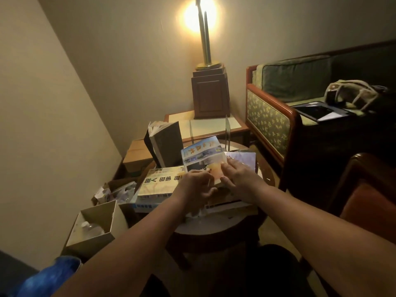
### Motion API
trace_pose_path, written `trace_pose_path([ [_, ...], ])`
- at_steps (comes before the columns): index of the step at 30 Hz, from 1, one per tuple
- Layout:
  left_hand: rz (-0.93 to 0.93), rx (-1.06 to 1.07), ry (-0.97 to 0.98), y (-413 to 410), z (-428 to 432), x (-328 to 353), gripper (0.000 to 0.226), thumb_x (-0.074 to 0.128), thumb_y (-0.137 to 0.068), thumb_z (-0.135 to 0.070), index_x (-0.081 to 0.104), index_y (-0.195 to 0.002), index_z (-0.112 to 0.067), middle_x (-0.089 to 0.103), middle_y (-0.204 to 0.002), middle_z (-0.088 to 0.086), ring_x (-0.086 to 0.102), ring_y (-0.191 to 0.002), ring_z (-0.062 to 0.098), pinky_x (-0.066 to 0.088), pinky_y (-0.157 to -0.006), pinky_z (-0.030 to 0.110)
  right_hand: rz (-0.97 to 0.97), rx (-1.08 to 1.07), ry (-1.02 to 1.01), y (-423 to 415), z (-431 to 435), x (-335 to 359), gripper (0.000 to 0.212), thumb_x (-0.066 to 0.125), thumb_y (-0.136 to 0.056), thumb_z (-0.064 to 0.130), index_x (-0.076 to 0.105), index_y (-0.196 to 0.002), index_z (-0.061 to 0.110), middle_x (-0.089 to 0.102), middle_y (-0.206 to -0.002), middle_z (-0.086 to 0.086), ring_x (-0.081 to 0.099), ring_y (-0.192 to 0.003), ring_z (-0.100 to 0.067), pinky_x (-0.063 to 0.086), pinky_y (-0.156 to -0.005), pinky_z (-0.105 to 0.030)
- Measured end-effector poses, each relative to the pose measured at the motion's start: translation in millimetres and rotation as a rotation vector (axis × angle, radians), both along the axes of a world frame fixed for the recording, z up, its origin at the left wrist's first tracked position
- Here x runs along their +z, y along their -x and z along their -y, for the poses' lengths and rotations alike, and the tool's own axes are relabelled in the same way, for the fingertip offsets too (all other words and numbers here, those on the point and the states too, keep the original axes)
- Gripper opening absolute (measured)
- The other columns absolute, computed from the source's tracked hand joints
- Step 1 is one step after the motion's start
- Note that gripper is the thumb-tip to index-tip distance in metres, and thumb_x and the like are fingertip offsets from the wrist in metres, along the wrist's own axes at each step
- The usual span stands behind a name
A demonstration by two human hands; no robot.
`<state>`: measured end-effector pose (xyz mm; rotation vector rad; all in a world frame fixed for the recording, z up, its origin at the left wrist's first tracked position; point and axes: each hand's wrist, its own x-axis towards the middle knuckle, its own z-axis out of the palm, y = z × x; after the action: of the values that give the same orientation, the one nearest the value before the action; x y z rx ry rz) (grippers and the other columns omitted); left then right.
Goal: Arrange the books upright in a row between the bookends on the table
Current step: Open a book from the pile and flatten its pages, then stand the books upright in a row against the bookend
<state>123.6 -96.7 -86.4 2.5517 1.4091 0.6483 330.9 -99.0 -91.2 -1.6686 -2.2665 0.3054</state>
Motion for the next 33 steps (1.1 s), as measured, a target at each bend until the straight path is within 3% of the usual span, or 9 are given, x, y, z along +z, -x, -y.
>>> trace_pose_path([
  [2, -0.084, -0.033, 0.034, 4, -1, -2, 0.046, 0.078, -0.087, -0.025, 0.061, -0.13, -0.021, 0.054, -0.145, 0.006, 0.046, -0.138, 0.032, 0.048, -0.107, 0.047, 0.054, 0.002, 0.027, -3, -4, -4, 0.059, 0.034, -0.108, 0.047, 0.024, -0.161, 0.023, 0.014, -0.17, -0.006, 0.015, -0.156, -0.029, 0.02, -0.123, -0.047],
  [5, -0.234, -0.028, 0.086, 17, -7, -11, 0.076, 0.08, -0.084, -0.025, 0.042, -0.148, -0.034, 0.031, -0.163, 0.0, 0.022, -0.149, 0.04, 0.034, -0.116, 0.059, 0.076, -0.001, 0.067, -6, -7, -8, 0.06, 0.027, -0.109, 0.05, 0.016, -0.163, 0.026, 0.008, -0.171, -0.002, 0.01, -0.157, -0.027, 0.013, -0.124, -0.043],
  [10, -0.116, -0.09, -0.162, 29, -3, -11, 0.057, 0.083, -0.08, -0.012, 0.062, -0.133, -0.013, 0.06, -0.138, 0.017, 0.061, -0.122, 0.036, 0.056, -0.097, 0.047, 0.043, 0.006, 0.107, -5, -12, -4, 0.057, 0.026, -0.11, 0.046, 0.017, -0.163, 0.027, 0.006, -0.171, 0.0, 0.008, -0.157, -0.025, 0.01, -0.125, -0.044],
  [13, -0.105, -0.102, -0.321, 28, -1, -10, 0.046, 0.081, -0.082, -0.014, 0.067, -0.125, -0.013, 0.071, -0.122, 0.011, 0.069, -0.106, 0.032, 0.059, -0.085, 0.049, -0.167, -0.019, 0.125, -4, -13, 0, 0.054, 0.029, -0.11, 0.043, 0.024, -0.161, 0.026, 0.017, -0.17, -0.001, 0.02, -0.155, -0.026, 0.021, -0.123, -0.045],
  [16, 0.011, -0.077, -0.348, 23, -5, -1, 0.036, 0.064, -0.095, -0.032, 0.064, -0.127, -0.016, 0.072, -0.116, 0.007, 0.069, -0.1, 0.027, 0.058, -0.081, 0.047, -0.464, -0.129, 0.085, -5, -11, 4, 0.07, 0.024, -0.103, 0.064, 0.024, -0.161, 0.026, 0.037, -0.161, -0.009, 0.043, -0.141, -0.032, 0.04, -0.108, -0.045],
  [18, 0.103, -0.048, -0.376, 16, -9, 13, 0.036, 0.052, -0.1, -0.036, 0.063, -0.126, -0.013, 0.073, -0.106, 0.008, 0.069, -0.088, 0.021, 0.06, -0.072, 0.042, -0.498, -0.164, 0.084, -6, -10, 6, 0.092, 0.017, -0.09, 0.08, 0.014, -0.162, 0.024, 0.04, -0.16, -0.009, 0.046, -0.138, -0.033, 0.04, -0.106, -0.045],
  [22, 0.192, 0.004, -0.456, 11, -23, 53, 0.038, 0.055, -0.103, -0.026, 0.057, -0.134, -0.003, 0.073, -0.085, 0.009, 0.071, -0.068, 0.017, 0.06, -0.06, 0.026, -0.078, -0.095, 0.106, -1, -16, -4, 0.066, 0.035, -0.106, 0.053, 0.016, -0.162, 0.023, 0.024, -0.168, -0.007, 0.023, -0.153, -0.029, 0.025, -0.12, -0.046],
  [25, 0.163, -0.014, -0.492, 21, -34, 76, 0.061, 0.045, -0.102, -0.043, 0.053, -0.138, 0.005, 0.075, -0.089, 0.016, 0.074, -0.073, 0.021, 0.054, -0.065, 0.02, 0.257, -0.03, 0.107, 4, -20, -11, 0.069, 0.025, -0.106, 0.059, 0.007, -0.163, 0.025, -0.002, -0.171, -0.003, -0.006, -0.157, -0.026, -0.001, -0.125, -0.049],
  [33, 0.082, 0.144, -0.504, 57, -67, 89, 0.039, 0.06, -0.099, -0.007, 0.058, -0.138, -0.002, 0.075, -0.107, 0.014, 0.076, -0.084, 0.023, 0.061, -0.07, 0.023, 0.309, -0.027, 0.103, 5, -22, -10, 0.073, 0.027, -0.105, 0.06, 0.002, -0.164, 0.024, -0.005, -0.171, -0.005, -0.006, -0.157, -0.028, -0.002, -0.125, -0.052],
])
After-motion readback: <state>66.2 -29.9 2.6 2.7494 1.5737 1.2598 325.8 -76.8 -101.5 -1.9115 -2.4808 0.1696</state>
